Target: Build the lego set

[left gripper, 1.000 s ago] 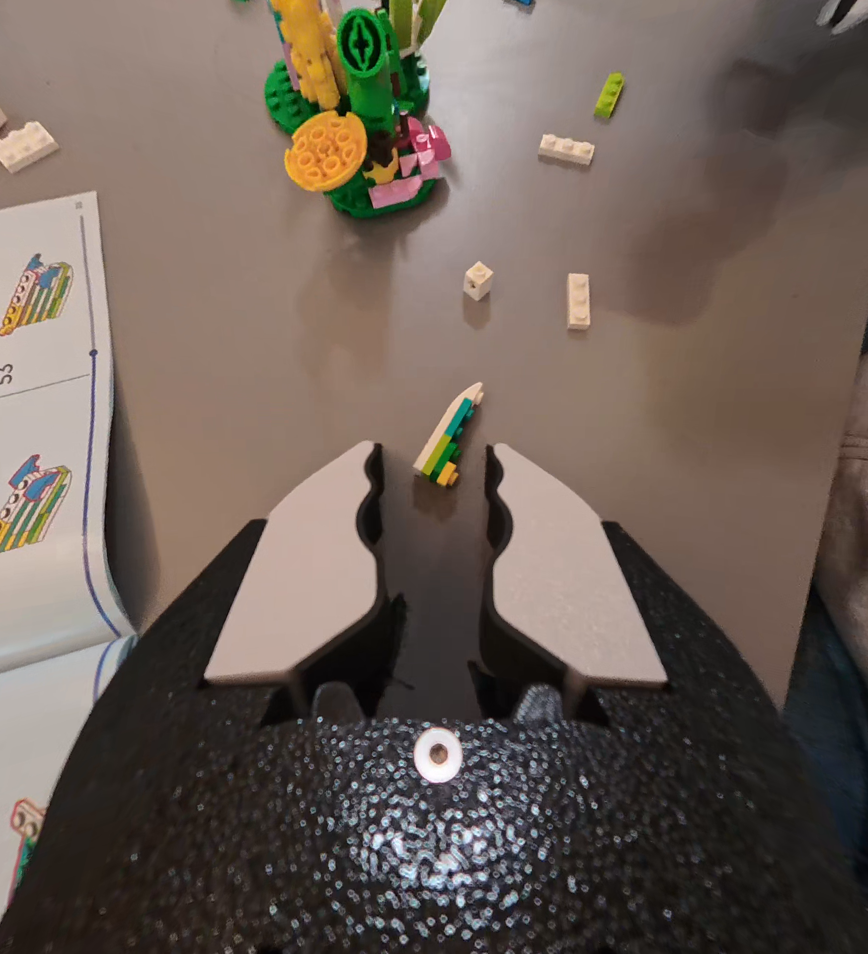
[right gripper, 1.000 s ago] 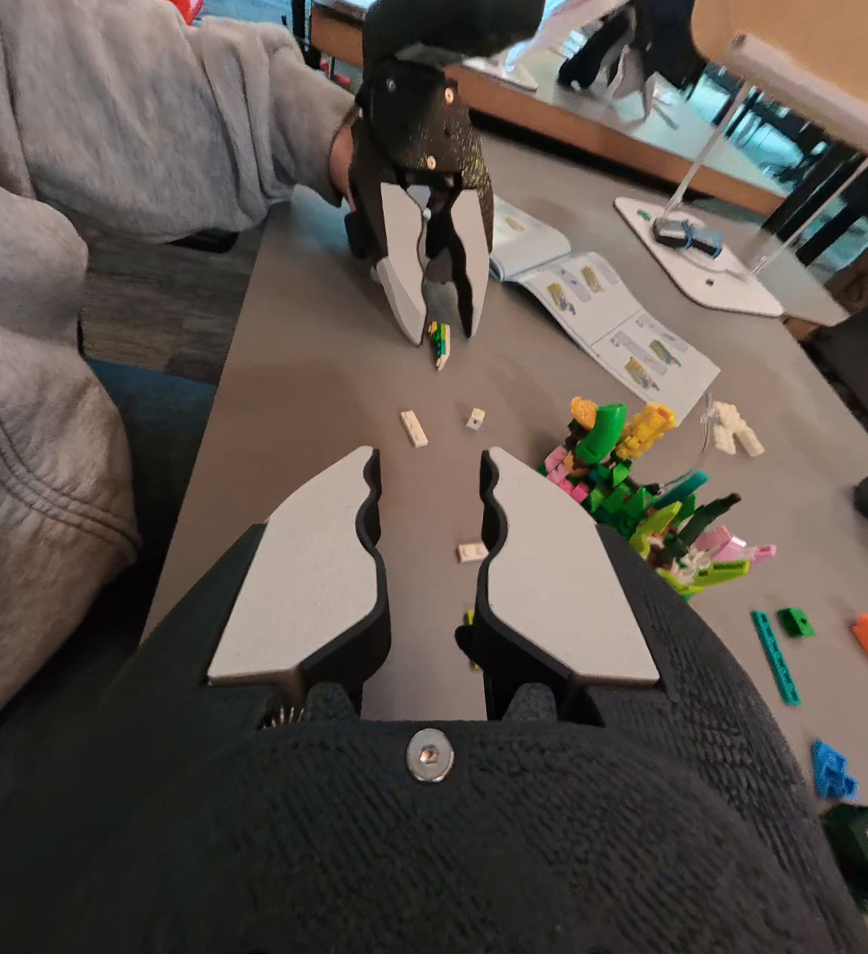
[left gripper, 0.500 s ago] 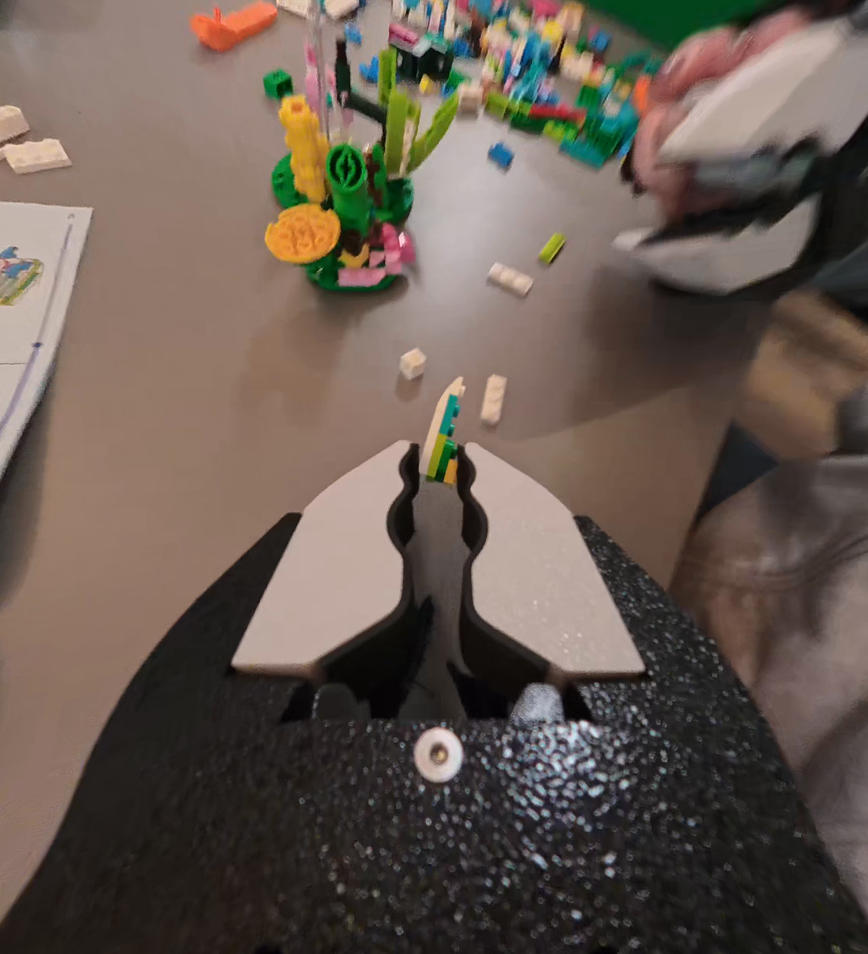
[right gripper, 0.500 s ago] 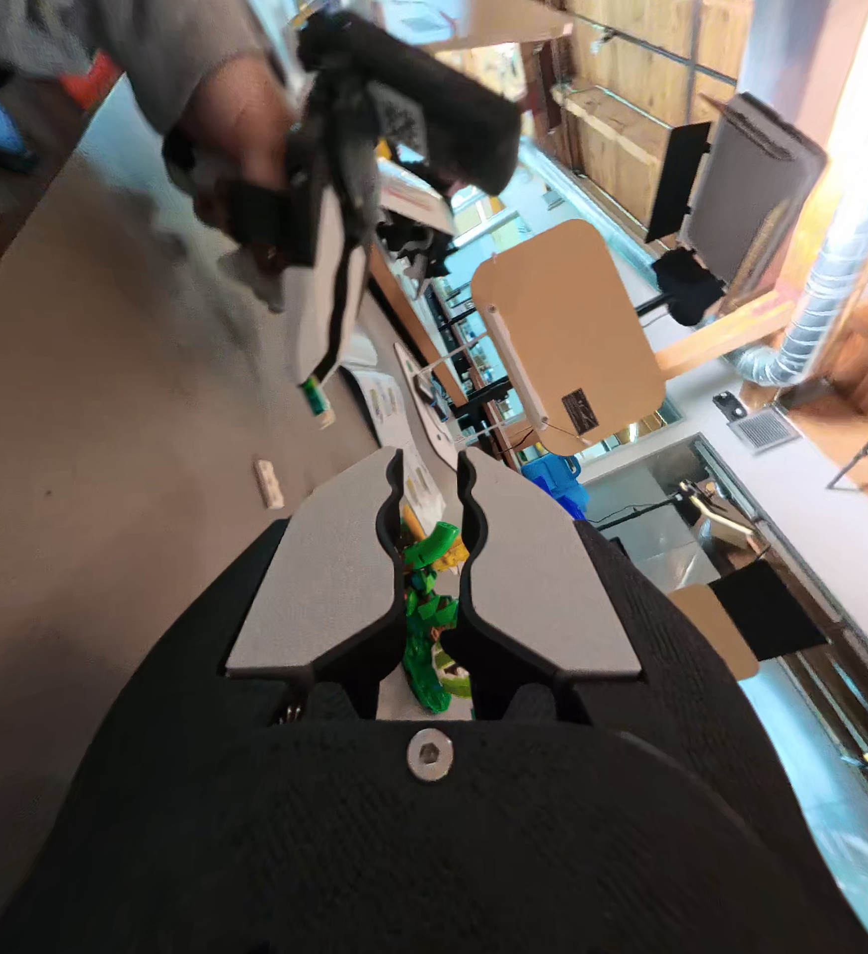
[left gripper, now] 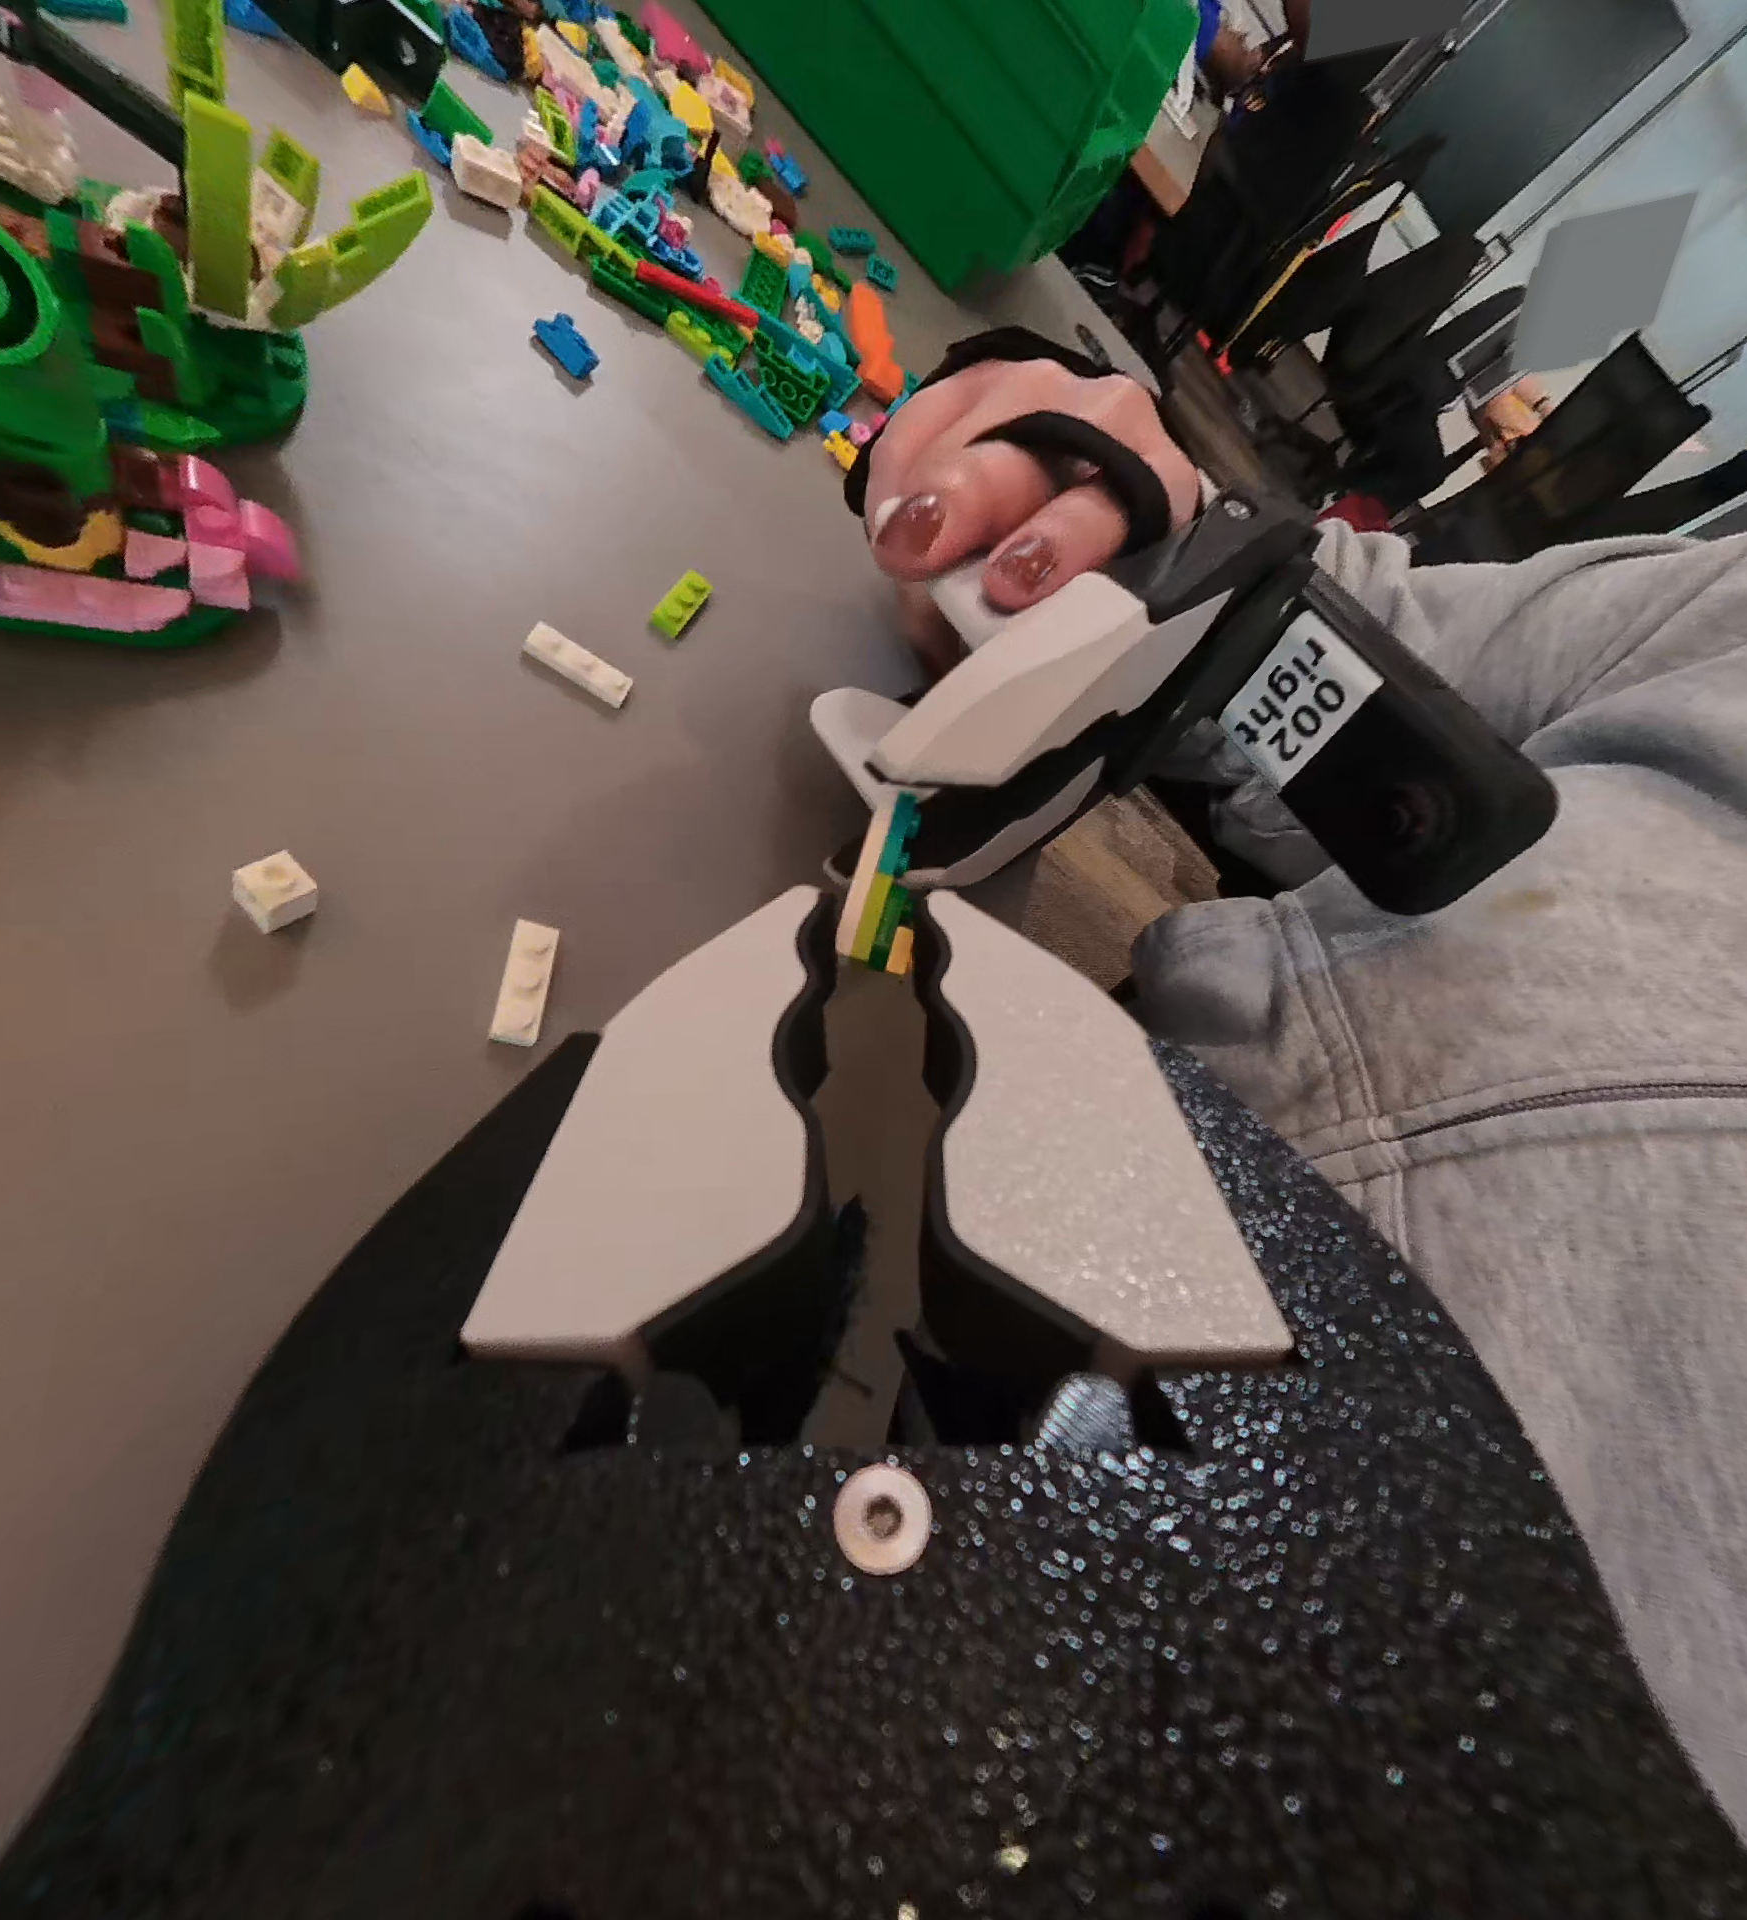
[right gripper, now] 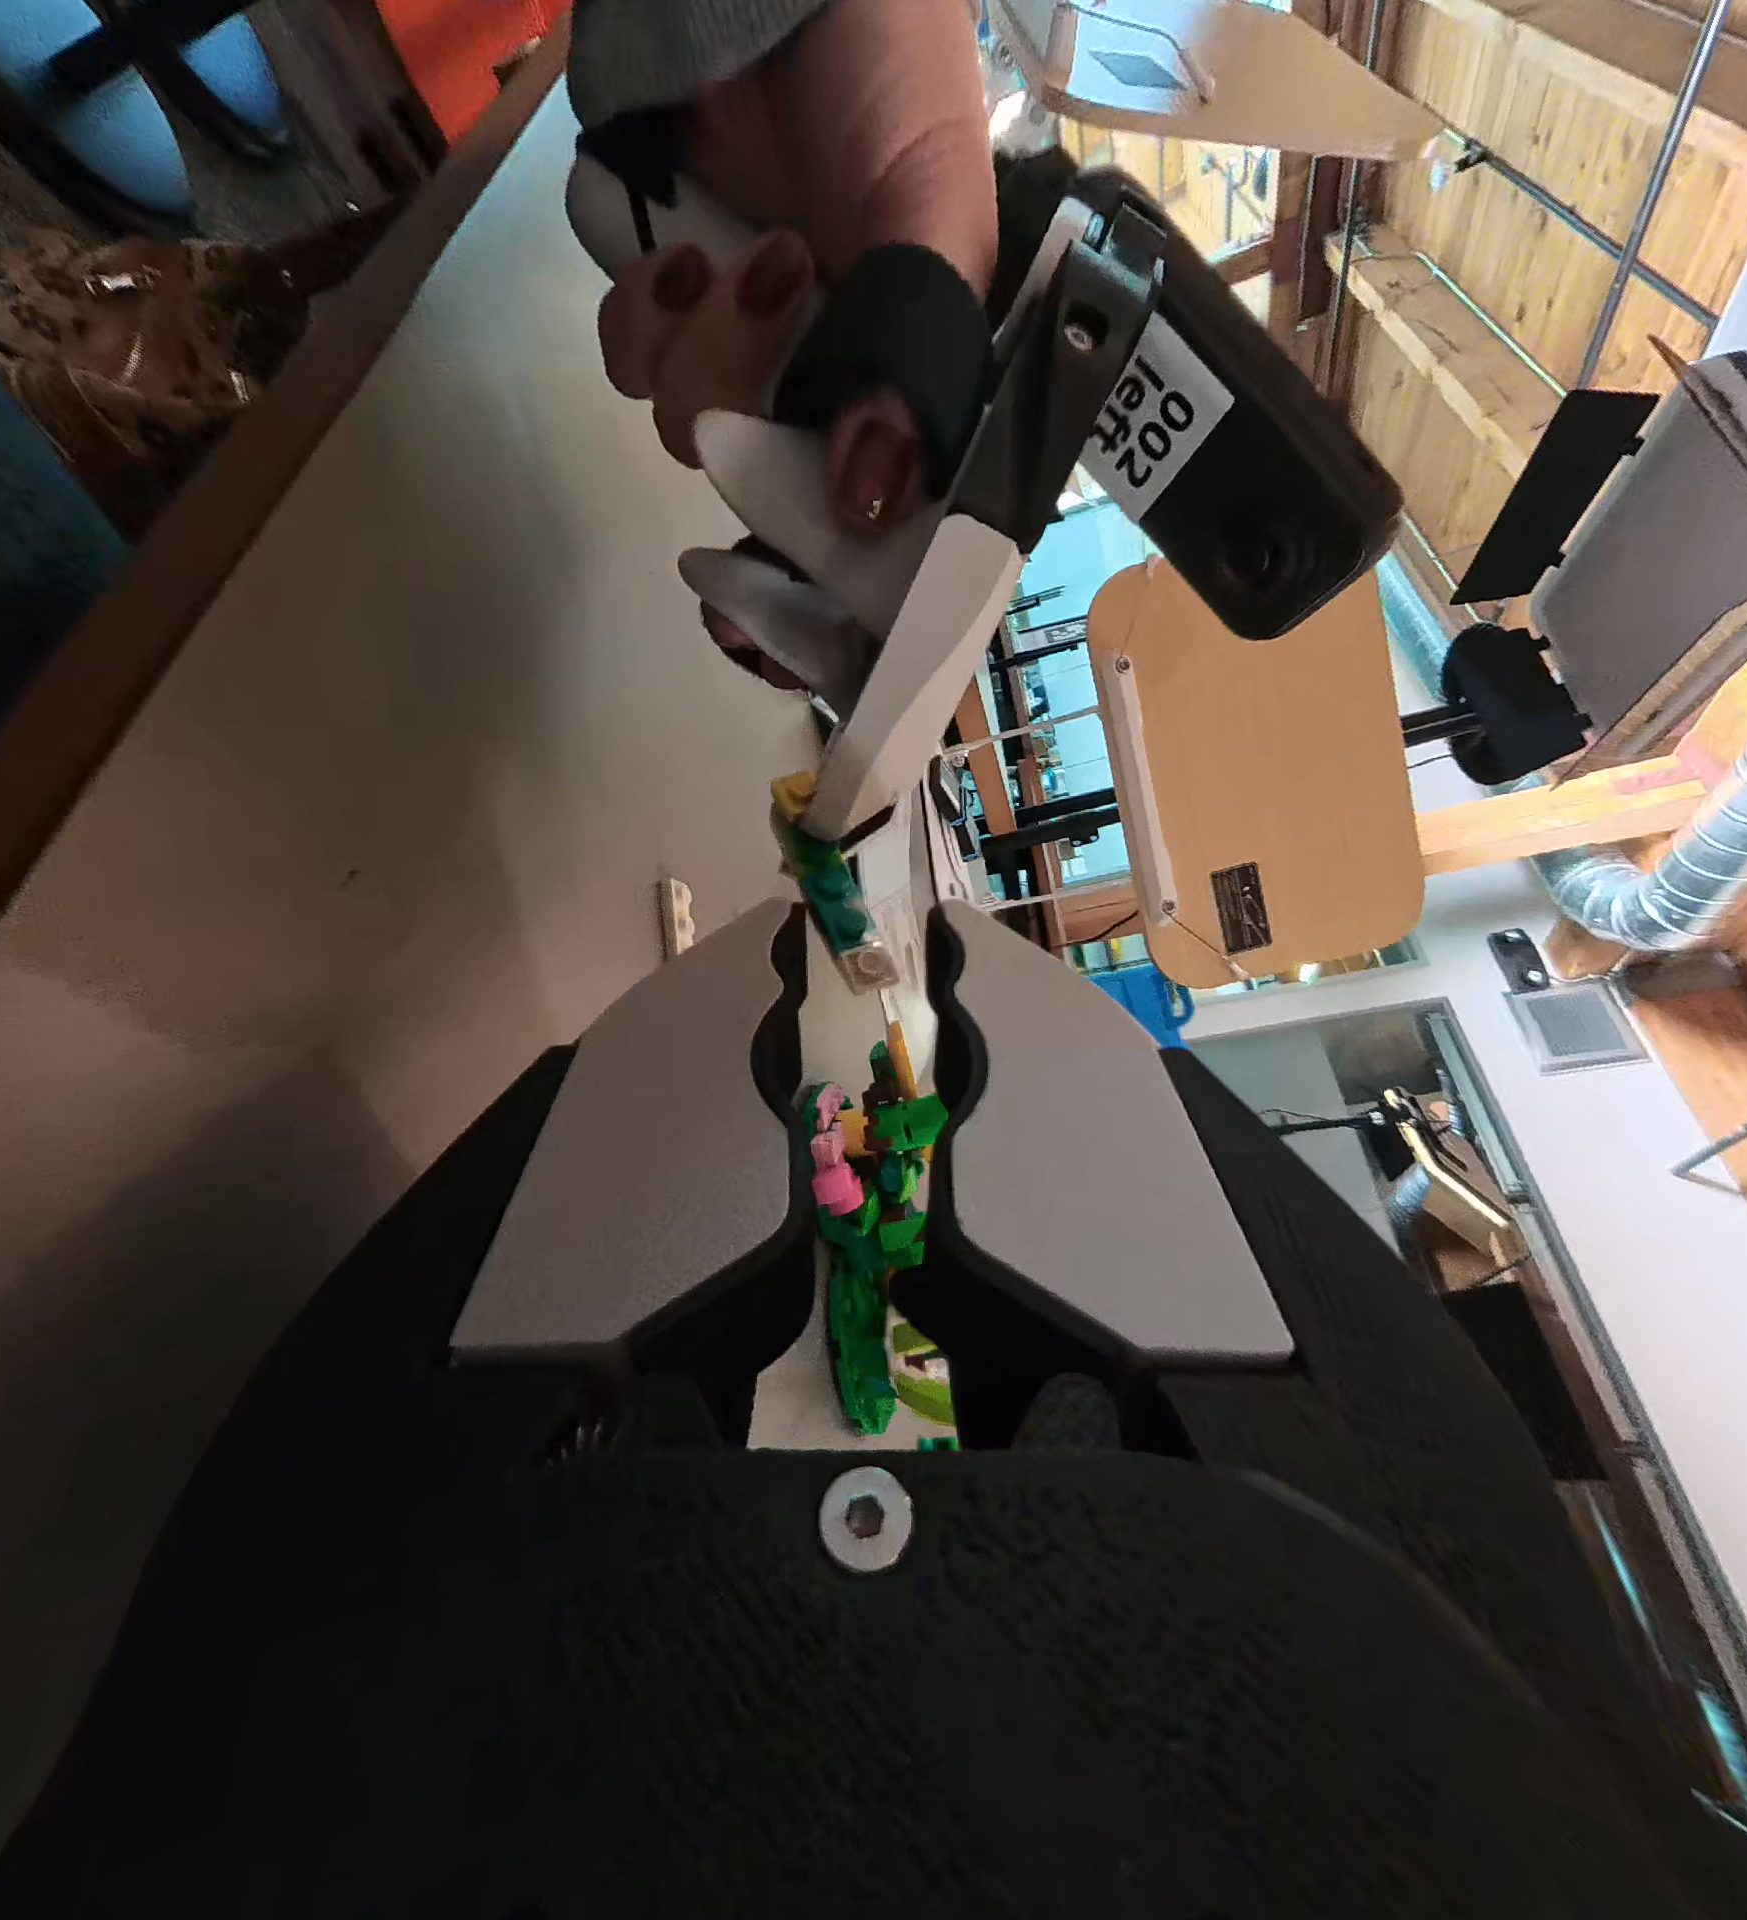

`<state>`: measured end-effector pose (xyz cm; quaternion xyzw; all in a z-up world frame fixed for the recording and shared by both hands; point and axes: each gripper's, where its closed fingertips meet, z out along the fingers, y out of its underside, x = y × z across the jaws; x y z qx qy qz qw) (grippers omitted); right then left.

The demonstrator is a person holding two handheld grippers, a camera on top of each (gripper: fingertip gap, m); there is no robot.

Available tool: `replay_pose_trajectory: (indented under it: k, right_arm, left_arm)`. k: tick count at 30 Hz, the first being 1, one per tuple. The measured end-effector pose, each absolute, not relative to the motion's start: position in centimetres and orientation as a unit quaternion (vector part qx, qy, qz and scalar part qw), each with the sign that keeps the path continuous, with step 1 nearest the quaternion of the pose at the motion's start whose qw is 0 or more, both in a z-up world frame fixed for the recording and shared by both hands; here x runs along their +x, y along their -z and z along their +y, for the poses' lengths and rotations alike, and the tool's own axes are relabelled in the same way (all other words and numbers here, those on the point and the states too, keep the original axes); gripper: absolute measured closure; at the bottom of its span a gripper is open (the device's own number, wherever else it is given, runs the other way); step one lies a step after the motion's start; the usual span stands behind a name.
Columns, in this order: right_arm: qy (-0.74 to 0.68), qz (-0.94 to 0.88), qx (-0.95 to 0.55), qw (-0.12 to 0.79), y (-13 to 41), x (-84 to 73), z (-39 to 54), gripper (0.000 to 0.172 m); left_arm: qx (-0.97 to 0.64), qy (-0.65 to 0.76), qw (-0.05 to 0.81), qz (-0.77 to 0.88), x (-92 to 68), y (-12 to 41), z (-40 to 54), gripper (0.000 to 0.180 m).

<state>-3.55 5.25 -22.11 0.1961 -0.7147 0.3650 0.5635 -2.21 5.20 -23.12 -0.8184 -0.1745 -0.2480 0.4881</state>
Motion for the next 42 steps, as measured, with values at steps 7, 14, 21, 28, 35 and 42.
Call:
replay_pose_trajectory:
  k: [7,14,21,28,35,42]
  right_arm:
    - [-0.421,-0.773,0.118,0.46,22.4,-3.6,5.5,0.165]
    - [-0.566,-0.794,-0.042,0.217,20.9,-3.0,5.4,0.165]
    - [-0.552,-0.811,-0.033,0.191,21.5,-2.4,5.5,0.165]
    - [-0.546,-0.817,-0.019,0.185,21.8,-1.9,5.3,0.165]
    - [-0.542,-0.822,-0.006,0.175,21.8,-1.3,5.4,0.165]
    - [-0.537,-0.832,0.016,0.139,22.5,-0.1,5.3,0.165]
  left_arm:
    - [-0.804,0.222,0.536,-0.129,-2.4,21.8,4.9,0.128]
    - [-0.818,0.067,0.571,-0.018,-2.1,21.8,5.3,0.142]
    - [-0.787,0.015,0.616,0.033,-1.6,19.7,5.6,0.154]
    - [-0.814,-0.005,0.579,0.052,-1.5,20.6,5.3,0.16]
    - [-0.816,-0.001,0.574,0.068,-0.9,20.8,5.4,0.172]
    - [-0.828,0.017,0.551,0.105,0.3,21.6,5.2,0.172]
